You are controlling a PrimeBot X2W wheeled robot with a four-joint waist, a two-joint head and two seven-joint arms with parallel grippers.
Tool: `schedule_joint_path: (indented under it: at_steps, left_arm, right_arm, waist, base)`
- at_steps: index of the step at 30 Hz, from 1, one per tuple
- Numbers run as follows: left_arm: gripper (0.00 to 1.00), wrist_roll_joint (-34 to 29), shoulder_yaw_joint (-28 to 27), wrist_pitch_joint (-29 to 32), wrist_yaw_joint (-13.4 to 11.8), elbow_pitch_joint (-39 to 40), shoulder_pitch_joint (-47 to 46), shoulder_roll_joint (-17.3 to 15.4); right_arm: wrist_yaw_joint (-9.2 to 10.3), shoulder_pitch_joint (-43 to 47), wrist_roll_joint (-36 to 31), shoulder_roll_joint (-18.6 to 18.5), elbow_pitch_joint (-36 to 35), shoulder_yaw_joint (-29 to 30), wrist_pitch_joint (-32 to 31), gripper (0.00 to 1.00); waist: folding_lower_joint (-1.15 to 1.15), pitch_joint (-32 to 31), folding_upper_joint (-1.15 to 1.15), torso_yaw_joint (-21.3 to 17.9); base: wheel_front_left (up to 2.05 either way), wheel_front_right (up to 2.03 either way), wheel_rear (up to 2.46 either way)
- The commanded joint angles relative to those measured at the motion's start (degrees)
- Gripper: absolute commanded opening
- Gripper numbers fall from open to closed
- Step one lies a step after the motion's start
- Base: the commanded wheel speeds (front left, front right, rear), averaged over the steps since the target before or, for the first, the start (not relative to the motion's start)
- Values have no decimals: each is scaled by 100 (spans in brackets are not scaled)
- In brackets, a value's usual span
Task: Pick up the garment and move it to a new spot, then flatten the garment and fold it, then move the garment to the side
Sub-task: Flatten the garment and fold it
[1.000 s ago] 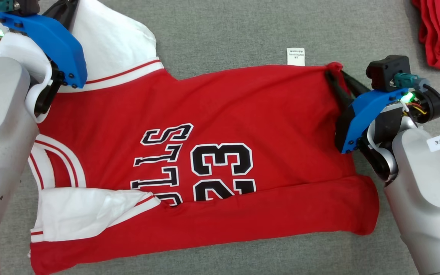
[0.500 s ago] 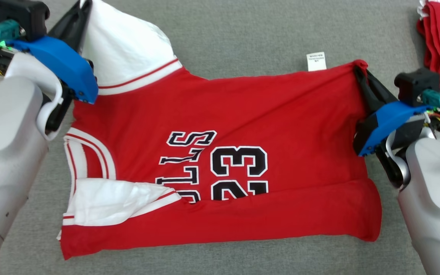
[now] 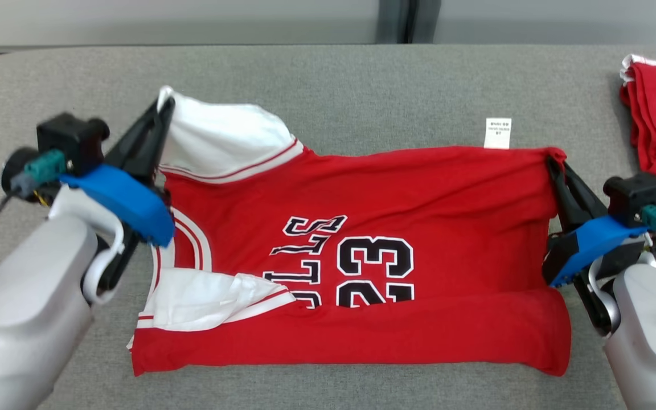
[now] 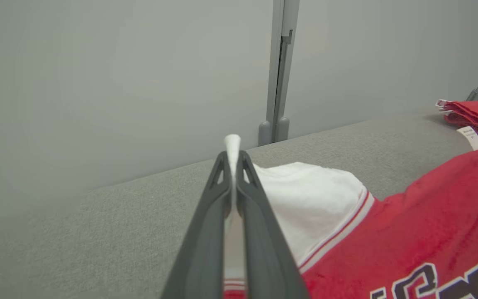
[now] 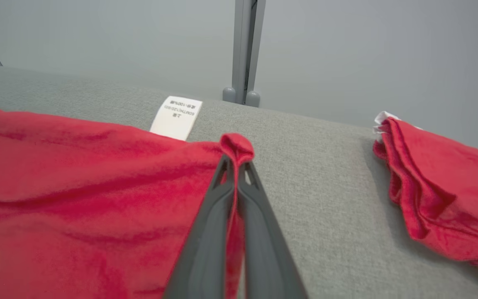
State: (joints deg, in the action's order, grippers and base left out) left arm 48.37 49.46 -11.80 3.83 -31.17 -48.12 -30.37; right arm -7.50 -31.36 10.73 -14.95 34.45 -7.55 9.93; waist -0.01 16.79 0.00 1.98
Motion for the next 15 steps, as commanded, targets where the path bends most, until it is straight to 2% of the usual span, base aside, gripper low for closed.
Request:
schedule_joint_path:
  at_steps: [1, 9, 15]
  left_arm:
    - [0, 58, -9, -34, -115, 268, 269, -108]
    - [0, 259, -29, -43, -692, 1417, 1304, -492]
    - [0, 410, 0, -53, -1012, 1892, 1909, -655]
  right_arm:
    - [0, 130, 53, -41, 25, -10, 101, 0]
    - [0, 510, 70, -31, 41, 12, 355, 0]
    - [1, 926, 96, -2, -2, 141, 476, 0]
  waist:
    - [1, -82, 0, 16]
    - [1, -345, 0, 139]
    - [1, -499, 0, 217]
  base:
    - [0, 0, 0]
    - [0, 0, 0]
    - [0, 0, 0]
